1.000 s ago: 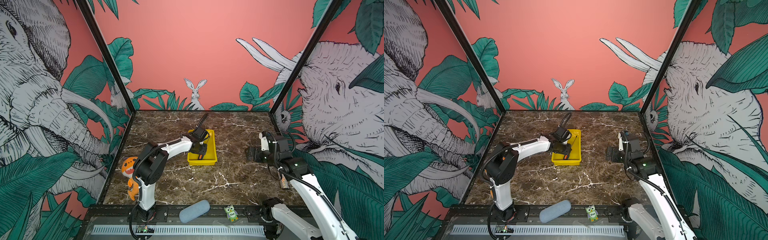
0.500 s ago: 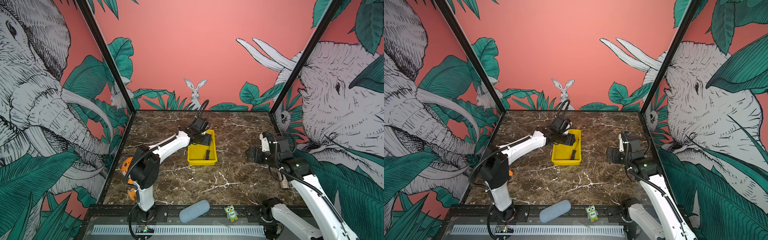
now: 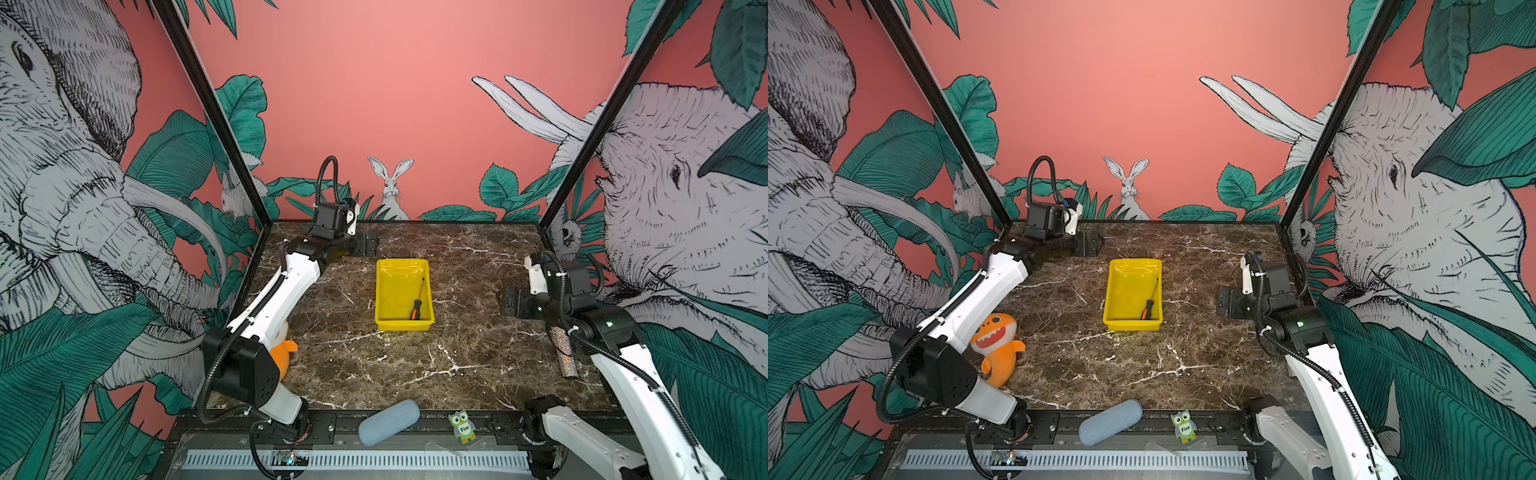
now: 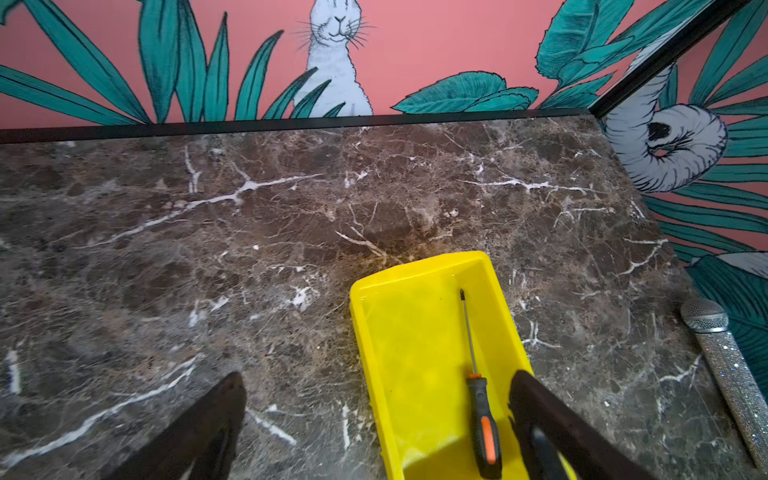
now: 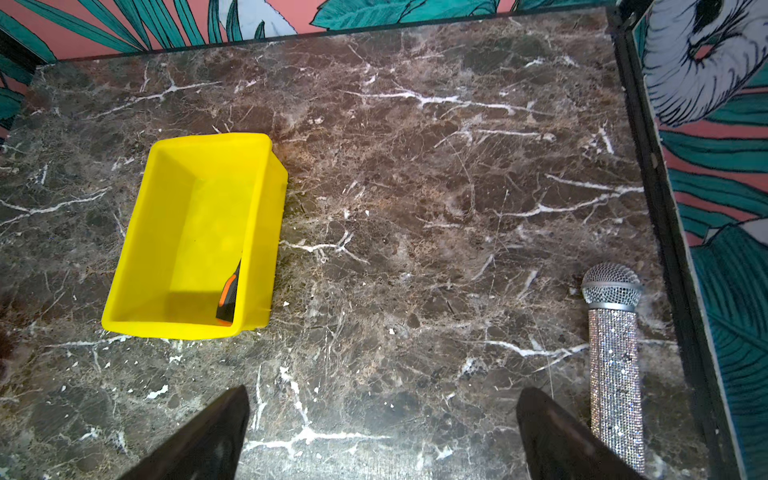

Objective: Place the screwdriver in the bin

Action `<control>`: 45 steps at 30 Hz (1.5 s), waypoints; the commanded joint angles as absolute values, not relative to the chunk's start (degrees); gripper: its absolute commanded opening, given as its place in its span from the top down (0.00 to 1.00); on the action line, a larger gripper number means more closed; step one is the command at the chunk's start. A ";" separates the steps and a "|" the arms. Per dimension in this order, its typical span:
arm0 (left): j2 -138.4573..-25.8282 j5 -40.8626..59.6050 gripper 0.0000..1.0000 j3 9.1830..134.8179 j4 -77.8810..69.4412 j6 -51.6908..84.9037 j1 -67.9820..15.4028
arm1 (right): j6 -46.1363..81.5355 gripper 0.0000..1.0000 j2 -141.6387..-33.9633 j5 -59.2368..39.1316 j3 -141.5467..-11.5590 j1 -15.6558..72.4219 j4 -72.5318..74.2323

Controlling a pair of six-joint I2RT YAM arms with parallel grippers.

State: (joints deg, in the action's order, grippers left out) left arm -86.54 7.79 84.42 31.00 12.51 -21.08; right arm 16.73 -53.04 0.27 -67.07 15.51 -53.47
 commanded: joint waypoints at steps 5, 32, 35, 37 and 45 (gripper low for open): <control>-75.94 4.61 0.01 77.41 28.91 4.87 -20.55 | 13.42 0.00 -57.15 5.44 -69.92 15.78 -49.79; -51.07 -29.26 0.00 27.99 -19.76 -7.31 -18.36 | 4.28 0.01 -58.27 6.38 -62.11 15.56 -33.92; -52.26 -29.16 0.00 25.31 -22.81 -7.67 -16.38 | 1.67 0.01 -58.09 5.54 -61.42 15.56 -34.35; -53.03 -27.38 0.00 23.30 -26.19 -8.19 -14.74 | 0.73 0.01 -57.73 6.45 -60.89 15.56 -34.63; -56.99 -20.49 0.00 18.72 -33.33 -5.34 -8.58 | -3.40 0.01 -56.78 12.67 -56.33 15.54 -34.21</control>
